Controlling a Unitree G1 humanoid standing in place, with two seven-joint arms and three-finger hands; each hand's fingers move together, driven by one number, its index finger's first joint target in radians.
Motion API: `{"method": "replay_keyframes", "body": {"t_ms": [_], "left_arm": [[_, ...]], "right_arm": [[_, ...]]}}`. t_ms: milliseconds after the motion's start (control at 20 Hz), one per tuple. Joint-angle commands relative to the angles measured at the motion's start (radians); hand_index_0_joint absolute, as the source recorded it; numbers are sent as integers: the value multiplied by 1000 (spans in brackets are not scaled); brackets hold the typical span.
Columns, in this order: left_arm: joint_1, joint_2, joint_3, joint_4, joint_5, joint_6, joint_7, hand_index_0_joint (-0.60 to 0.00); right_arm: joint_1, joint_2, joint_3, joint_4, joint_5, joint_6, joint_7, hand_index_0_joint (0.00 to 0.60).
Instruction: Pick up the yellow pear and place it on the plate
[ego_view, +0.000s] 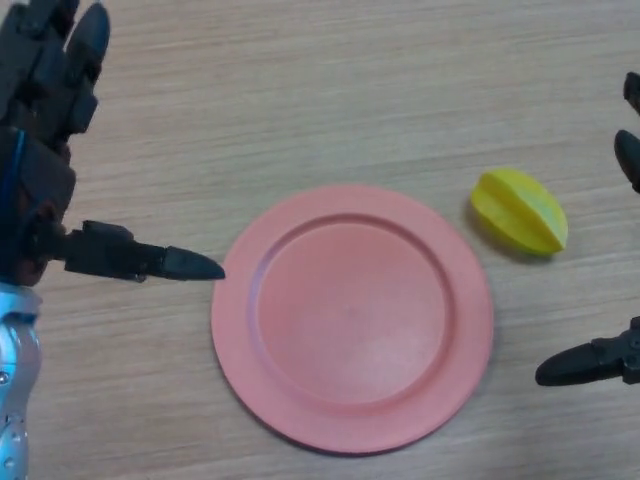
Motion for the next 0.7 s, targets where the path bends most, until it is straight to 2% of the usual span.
{"method": "replay_keyframes", "body": {"t_ms": [50, 150, 350, 500, 700], "left_arm": [[-15, 33, 33, -67, -12, -43, -34, 0], [5, 29, 29, -92, -18, 38, -69, 0], [31, 11, 21, -121, 13, 98, -70, 0], [30, 12, 21, -134, 17, 138, -73, 0], [14, 16, 11, -168, 15, 203, -76, 0]], "right_arm": [[-25, -18, -25, -67, 16, -118, -40, 0], [-48, -29, -22, -70, 23, -80, -36, 0], [-62, -32, -10, -53, 28, -90, -45, 0], [-62, -26, 1, -31, 55, -114, -61, 0], [-58, -26, 25, -22, 69, -83, -38, 0]]}}
